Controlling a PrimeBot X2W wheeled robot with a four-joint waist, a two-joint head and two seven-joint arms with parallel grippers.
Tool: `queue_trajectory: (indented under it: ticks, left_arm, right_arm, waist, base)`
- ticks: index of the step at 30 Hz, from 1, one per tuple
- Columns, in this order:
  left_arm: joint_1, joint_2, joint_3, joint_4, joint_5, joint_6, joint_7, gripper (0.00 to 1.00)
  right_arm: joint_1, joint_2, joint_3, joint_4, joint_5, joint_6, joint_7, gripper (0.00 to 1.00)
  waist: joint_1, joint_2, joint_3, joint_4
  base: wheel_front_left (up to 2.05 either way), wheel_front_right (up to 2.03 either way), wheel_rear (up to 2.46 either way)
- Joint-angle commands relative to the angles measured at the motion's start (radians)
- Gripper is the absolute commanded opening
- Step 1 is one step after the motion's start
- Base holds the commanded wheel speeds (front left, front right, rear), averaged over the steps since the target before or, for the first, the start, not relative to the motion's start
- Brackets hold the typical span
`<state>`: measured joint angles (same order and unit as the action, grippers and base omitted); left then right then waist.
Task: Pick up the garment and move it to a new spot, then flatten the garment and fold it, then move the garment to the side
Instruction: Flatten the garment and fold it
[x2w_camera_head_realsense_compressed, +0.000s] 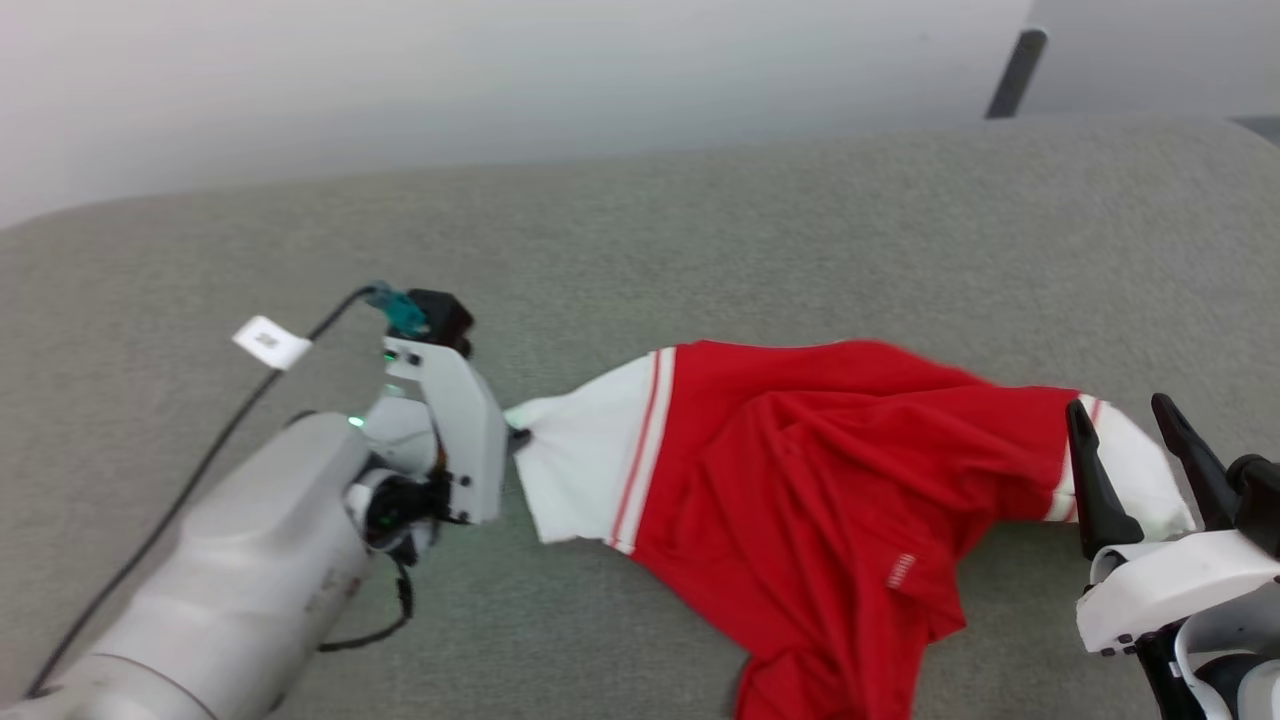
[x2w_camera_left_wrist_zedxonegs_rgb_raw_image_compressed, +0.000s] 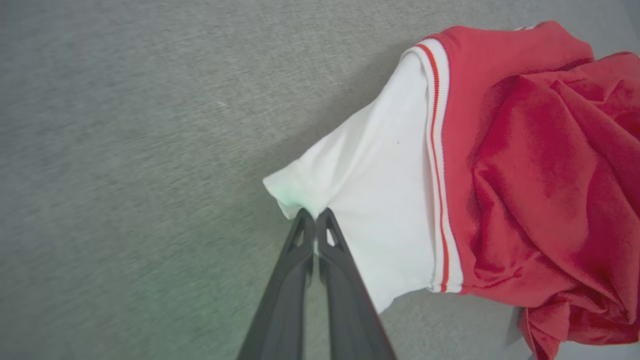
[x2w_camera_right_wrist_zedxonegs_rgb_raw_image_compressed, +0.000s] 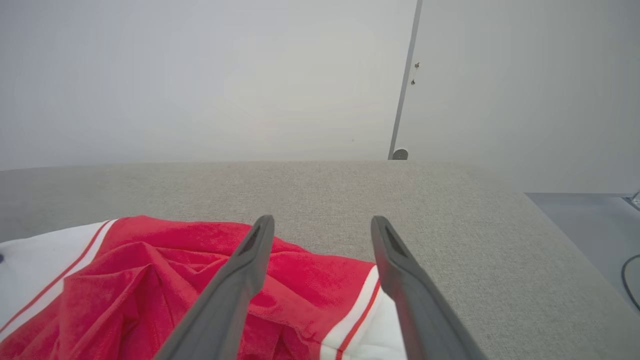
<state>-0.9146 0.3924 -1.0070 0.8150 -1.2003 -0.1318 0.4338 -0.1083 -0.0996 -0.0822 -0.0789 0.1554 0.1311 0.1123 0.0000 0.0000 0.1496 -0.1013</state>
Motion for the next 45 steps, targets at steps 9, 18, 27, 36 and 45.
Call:
queue_trajectory:
  ticks: [9, 18, 27, 36, 45]
  left_arm:
    - [-0.022, 0.086, 0.010, 0.047, 0.005, 0.002, -0.027, 0.00]
    - [0.013, 0.165, 0.015, 0.121, 0.006, 0.005, -0.040, 0.00]
    - [0.066, 0.159, 0.030, 0.177, -0.025, 0.009, -0.051, 0.00]
    - [0.061, 0.153, 0.024, 0.163, -0.012, 0.004, -0.102, 1.00]
    - [0.035, 0.177, 0.008, 0.106, 0.025, 0.002, -0.178, 1.00]
  right_arm:
    - [0.026, -0.018, 0.001, -0.032, -0.008, -0.001, 0.026, 1.00]
    - [0.046, -0.032, -0.008, -0.052, -0.002, -0.001, 0.043, 1.00]
    - [0.053, -0.031, -0.018, -0.058, -0.007, -0.001, 0.052, 1.00]
    - [0.060, -0.028, -0.022, -0.049, -0.003, -0.001, 0.045, 1.00]
    - [0.071, -0.025, -0.028, -0.053, -0.002, -0.001, 0.034, 1.00]
  waist:
    - [0.0000, 0.0000, -0.065, 0.073]
    - [0.0000, 0.0000, -0.077, 0.088]
    - [0.0000, 0.0000, -0.082, 0.098]
    - [0.0000, 0.0000, -0.102, 0.114]
    - [0.0000, 0.0000, -0.121, 0.127]
  base:
    - [0.00, 0.00, 0.00]
    - [0.00, 0.00, 0.00]
    - [0.00, 0.00, 0.00]
    - [0.00, 0.00, 0.00]
    - [0.00, 0.00, 0.00]
